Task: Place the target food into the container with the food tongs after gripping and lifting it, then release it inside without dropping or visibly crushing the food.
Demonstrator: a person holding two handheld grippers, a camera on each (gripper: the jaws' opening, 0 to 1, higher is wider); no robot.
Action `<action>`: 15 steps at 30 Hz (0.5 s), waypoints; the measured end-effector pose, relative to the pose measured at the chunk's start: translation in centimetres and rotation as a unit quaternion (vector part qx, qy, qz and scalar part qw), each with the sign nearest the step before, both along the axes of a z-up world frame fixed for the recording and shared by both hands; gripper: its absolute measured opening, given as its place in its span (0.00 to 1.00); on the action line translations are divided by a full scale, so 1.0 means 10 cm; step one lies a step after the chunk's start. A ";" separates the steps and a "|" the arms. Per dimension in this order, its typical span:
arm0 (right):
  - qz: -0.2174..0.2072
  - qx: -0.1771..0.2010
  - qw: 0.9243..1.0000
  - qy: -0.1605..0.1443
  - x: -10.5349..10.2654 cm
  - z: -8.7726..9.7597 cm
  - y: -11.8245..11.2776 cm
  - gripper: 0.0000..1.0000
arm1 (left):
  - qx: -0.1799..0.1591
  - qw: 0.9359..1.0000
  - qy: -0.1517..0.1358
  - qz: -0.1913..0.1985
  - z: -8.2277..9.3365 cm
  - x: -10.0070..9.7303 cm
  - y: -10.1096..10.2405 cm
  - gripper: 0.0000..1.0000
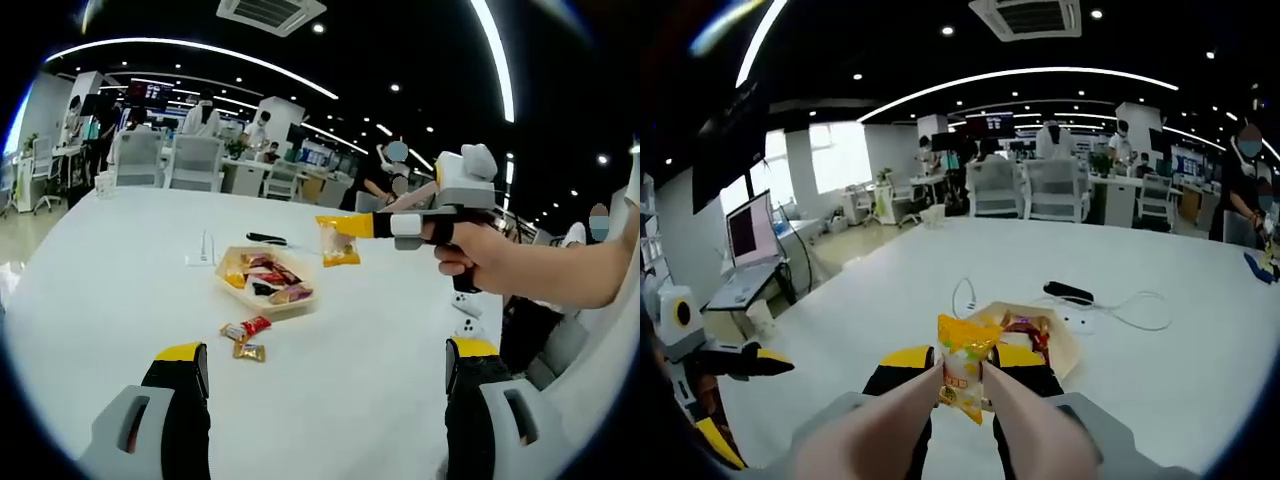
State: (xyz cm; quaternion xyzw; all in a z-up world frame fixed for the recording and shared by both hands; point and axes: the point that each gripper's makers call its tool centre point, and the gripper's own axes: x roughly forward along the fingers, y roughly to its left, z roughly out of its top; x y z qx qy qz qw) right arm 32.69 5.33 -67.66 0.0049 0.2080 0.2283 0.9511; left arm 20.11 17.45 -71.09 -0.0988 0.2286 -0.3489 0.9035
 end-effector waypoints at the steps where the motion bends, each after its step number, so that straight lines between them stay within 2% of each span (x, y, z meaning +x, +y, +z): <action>1: -0.003 0.001 1.000 -0.001 0.01 0.00 -0.01 0.22 | 0.000 1.000 0.000 0.001 0.00 0.00 0.01 0.99; 9: -0.015 -0.001 1.000 0.004 0.13 -0.07 -0.08 0.22 | 0.000 1.000 0.006 0.002 -0.02 0.02 -0.01 0.99; 15: -0.018 -0.008 1.000 -0.005 0.25 0.01 -0.16 0.22 | -0.003 1.000 0.015 0.010 -0.06 0.01 0.00 0.99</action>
